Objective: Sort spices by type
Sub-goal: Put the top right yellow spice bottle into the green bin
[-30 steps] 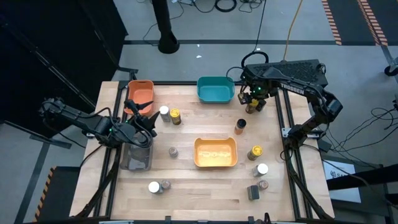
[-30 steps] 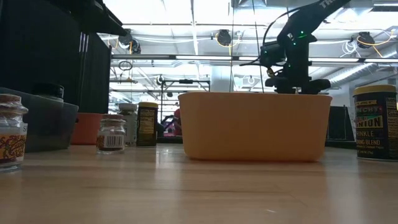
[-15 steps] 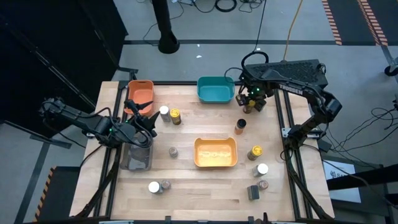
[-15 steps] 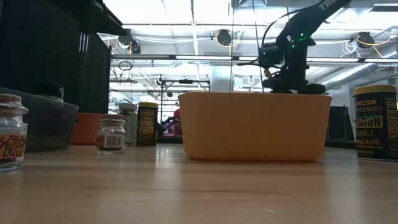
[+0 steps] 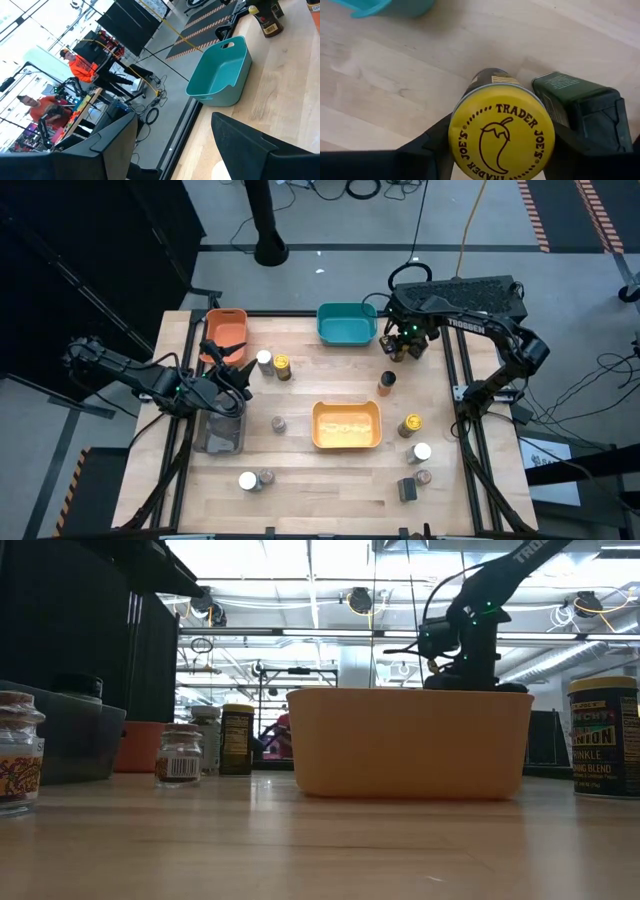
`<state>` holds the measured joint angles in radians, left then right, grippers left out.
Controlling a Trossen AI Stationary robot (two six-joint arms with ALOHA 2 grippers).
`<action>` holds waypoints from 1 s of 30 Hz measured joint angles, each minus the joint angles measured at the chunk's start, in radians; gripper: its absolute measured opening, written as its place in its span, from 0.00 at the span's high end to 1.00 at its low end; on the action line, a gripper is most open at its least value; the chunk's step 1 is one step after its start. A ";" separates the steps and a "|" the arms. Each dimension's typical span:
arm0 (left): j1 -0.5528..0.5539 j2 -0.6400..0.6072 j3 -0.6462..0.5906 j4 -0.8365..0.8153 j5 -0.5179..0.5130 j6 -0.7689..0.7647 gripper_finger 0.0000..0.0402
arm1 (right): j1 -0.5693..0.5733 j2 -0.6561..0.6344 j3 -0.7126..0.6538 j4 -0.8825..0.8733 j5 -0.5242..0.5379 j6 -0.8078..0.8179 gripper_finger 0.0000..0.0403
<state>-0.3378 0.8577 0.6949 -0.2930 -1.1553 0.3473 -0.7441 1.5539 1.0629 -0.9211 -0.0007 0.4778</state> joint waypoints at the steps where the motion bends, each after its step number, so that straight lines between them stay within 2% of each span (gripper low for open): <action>1: 0.000 0.000 0.000 0.000 0.000 0.000 0.35 | 0.000 0.000 0.000 0.000 0.000 -0.001 0.50; 8: 0.000 0.000 0.000 0.000 0.000 0.000 0.35 | 0.000 0.000 0.057 -0.054 -0.007 -0.032 0.48; 14: 0.000 0.000 0.000 0.000 0.000 -0.001 0.35 | 0.000 0.000 0.266 -0.200 -0.006 -0.086 0.49; 20: 0.000 0.000 0.000 0.029 0.000 0.002 0.35 | 0.001 0.004 0.466 -0.203 -0.006 -0.146 0.50; 25: 0.000 0.000 0.000 0.061 0.000 0.029 0.35 | 0.020 0.069 0.576 -0.224 -0.006 -0.189 0.50; 30: 0.007 0.000 0.000 0.062 0.000 0.052 0.35 | 0.061 0.215 0.723 -0.299 -0.002 -0.293 0.50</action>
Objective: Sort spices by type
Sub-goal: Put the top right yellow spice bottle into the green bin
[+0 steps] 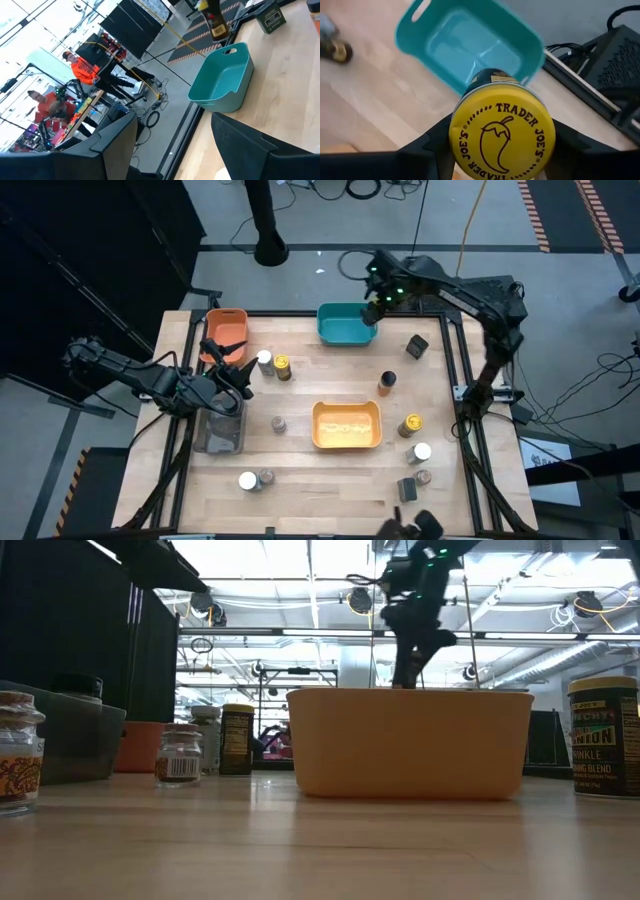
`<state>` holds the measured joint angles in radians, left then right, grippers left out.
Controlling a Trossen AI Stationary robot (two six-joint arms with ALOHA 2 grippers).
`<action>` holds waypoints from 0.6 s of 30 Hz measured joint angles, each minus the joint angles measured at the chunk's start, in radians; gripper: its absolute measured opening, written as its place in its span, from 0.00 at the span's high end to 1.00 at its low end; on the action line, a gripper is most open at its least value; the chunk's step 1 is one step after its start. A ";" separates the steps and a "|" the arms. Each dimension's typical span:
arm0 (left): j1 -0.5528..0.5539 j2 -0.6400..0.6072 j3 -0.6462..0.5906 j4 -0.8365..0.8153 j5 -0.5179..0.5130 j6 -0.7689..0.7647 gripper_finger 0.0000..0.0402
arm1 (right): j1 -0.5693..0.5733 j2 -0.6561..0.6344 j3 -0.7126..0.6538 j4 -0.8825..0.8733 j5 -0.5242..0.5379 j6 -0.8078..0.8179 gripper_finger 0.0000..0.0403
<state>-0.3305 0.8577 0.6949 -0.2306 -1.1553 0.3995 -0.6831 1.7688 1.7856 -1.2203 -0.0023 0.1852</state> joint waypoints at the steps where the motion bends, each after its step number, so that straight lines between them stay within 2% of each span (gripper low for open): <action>1: 0.002 0.000 0.000 0.003 0.000 0.002 0.35 | 0.005 0.030 0.037 -0.023 0.001 -0.027 0.50; 9: 0.025 0.000 0.000 0.014 0.000 0.028 0.35 | 0.013 0.239 0.275 -0.177 0.003 -0.251 0.50; 14: 0.030 0.000 0.000 0.013 0.000 0.028 0.35 | 0.011 0.294 0.294 -0.162 0.002 -0.447 0.49; 18: 0.030 0.000 0.000 0.013 0.003 0.028 0.35 | 0.007 0.338 0.292 -0.154 0.004 -0.480 0.49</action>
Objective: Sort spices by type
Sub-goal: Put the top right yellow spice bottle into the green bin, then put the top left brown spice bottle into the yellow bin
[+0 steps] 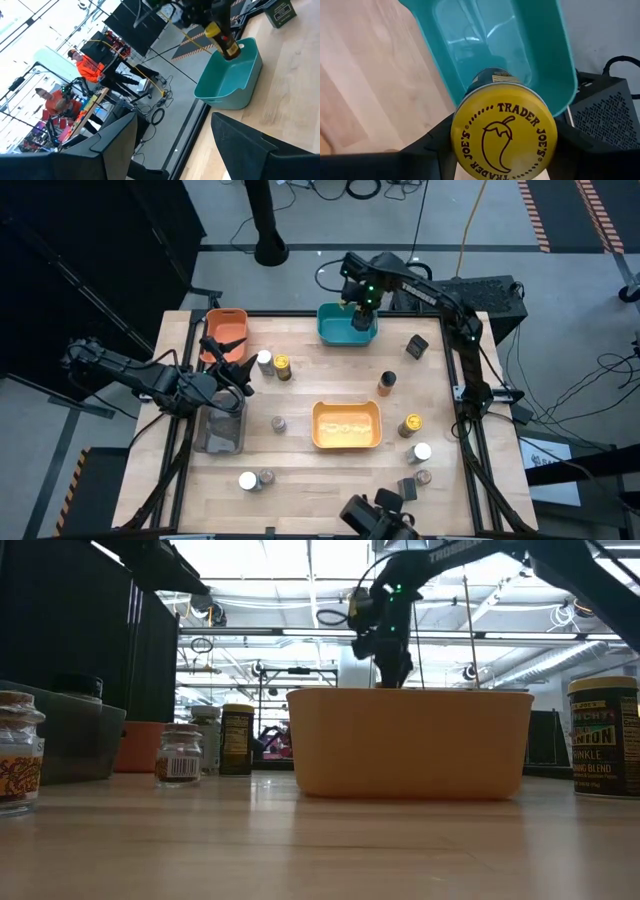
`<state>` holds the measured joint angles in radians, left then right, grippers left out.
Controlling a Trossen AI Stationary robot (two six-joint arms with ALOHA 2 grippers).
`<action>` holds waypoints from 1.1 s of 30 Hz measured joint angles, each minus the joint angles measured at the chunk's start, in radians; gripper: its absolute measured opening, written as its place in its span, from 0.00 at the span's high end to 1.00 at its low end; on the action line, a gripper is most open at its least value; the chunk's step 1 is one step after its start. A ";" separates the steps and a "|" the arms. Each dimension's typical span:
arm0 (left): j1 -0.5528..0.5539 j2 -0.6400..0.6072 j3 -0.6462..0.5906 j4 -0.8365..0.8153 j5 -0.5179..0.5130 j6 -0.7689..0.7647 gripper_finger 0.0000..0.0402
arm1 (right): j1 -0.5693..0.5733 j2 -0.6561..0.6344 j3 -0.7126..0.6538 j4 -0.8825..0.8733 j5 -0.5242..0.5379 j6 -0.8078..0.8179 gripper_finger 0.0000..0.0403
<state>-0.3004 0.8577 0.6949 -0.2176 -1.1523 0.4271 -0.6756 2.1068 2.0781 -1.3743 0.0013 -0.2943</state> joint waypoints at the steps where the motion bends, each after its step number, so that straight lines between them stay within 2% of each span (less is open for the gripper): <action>1: 0.000 0.000 0.000 0.000 0.000 0.000 0.35 | -0.003 0.010 0.000 0.004 0.000 0.000 0.49; 10: 0.000 0.000 0.000 -0.008 0.004 -0.022 0.35 | -0.020 0.083 0.000 0.040 -0.007 -0.018 0.49; 14: 0.000 0.000 0.000 -0.011 0.004 -0.027 0.35 | -0.018 0.104 0.000 0.049 -0.019 -0.019 0.45; 23: 0.000 0.000 0.000 -0.010 0.005 -0.055 0.35 | -0.018 0.103 -0.005 0.083 -0.038 0.025 0.36; 33: -0.001 0.000 0.000 -0.009 0.005 -0.056 0.35 | -0.021 0.058 -0.005 0.085 -0.022 0.051 0.35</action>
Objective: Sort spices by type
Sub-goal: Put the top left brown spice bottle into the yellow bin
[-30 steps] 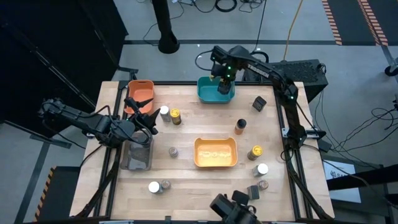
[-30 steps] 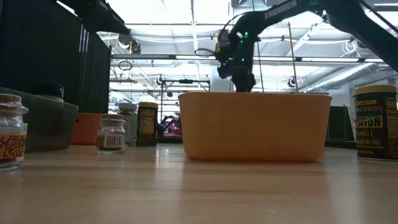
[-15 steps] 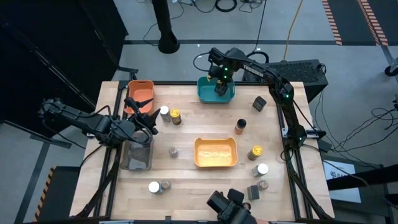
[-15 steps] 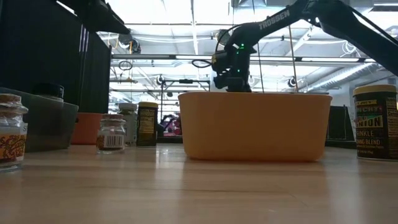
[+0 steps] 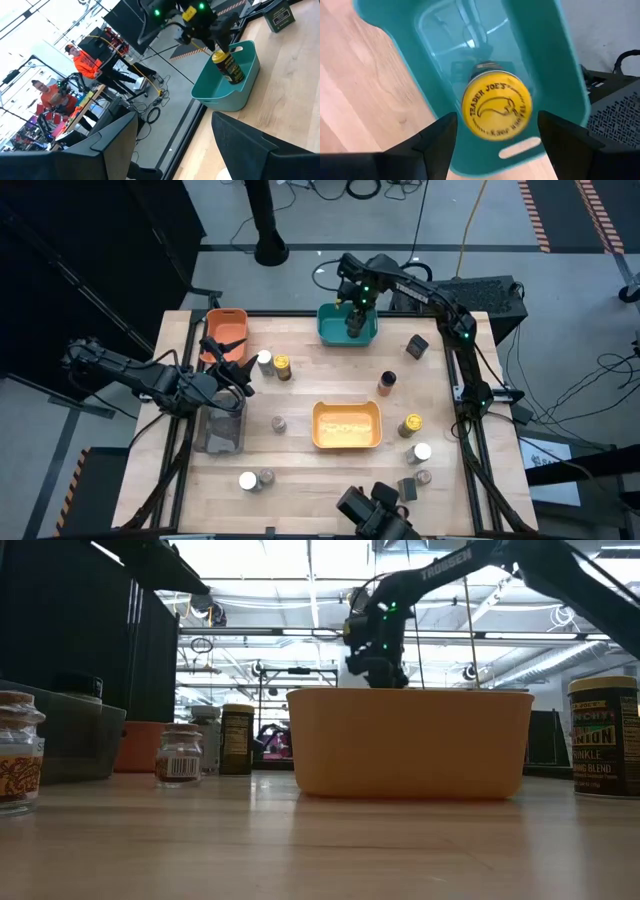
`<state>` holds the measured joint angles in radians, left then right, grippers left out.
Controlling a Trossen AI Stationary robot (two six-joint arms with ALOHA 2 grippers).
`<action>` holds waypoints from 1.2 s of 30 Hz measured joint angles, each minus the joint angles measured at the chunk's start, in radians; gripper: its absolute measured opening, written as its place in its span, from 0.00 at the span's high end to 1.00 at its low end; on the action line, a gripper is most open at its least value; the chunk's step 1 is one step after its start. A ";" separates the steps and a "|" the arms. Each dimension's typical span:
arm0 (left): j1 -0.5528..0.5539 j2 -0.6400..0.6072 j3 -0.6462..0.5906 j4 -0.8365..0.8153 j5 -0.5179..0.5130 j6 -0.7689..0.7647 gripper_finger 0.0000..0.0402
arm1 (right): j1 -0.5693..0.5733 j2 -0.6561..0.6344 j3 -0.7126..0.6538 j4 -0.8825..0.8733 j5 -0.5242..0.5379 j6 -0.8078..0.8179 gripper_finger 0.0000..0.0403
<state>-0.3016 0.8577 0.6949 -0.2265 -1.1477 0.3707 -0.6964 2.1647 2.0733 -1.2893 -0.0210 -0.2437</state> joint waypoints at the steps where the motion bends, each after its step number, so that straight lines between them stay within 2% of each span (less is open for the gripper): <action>1: 0.000 0.000 0.000 0.000 0.000 0.000 0.35 | 0.000 -0.011 0.000 0.002 0.002 0.003 0.35; 9: 0.000 0.000 0.000 0.001 0.002 0.000 0.35 | 0.018 -0.128 0.000 -0.001 0.023 0.058 0.37; 14: 0.000 0.000 0.000 0.001 0.093 -0.015 0.35 | 0.073 -0.211 0.000 -0.005 0.021 0.090 0.41; 20: 0.000 0.000 0.000 0.002 0.171 -0.053 0.35 | 0.204 -0.331 -0.049 0.046 0.022 0.113 0.46; 22: 0.000 0.000 0.000 0.006 0.206 -0.077 0.35 | 0.268 -0.402 -0.136 0.151 0.021 0.121 0.48; 25: -0.004 0.000 0.000 0.012 0.275 -0.118 0.35 | 0.375 -0.546 -0.353 0.381 0.033 0.148 0.49; 31: -0.031 0.000 0.000 0.028 0.355 -0.234 0.35 | 0.608 -0.819 -0.868 0.837 0.260 0.218 0.51; 36: -0.057 0.000 0.000 0.064 0.394 -0.291 0.35 | 0.729 -0.942 -1.210 1.247 0.286 0.233 0.51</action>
<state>-0.3587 0.8581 0.6945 -0.1625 -0.7540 0.0798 0.0324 1.2228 0.8629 -0.0425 0.2653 -0.0109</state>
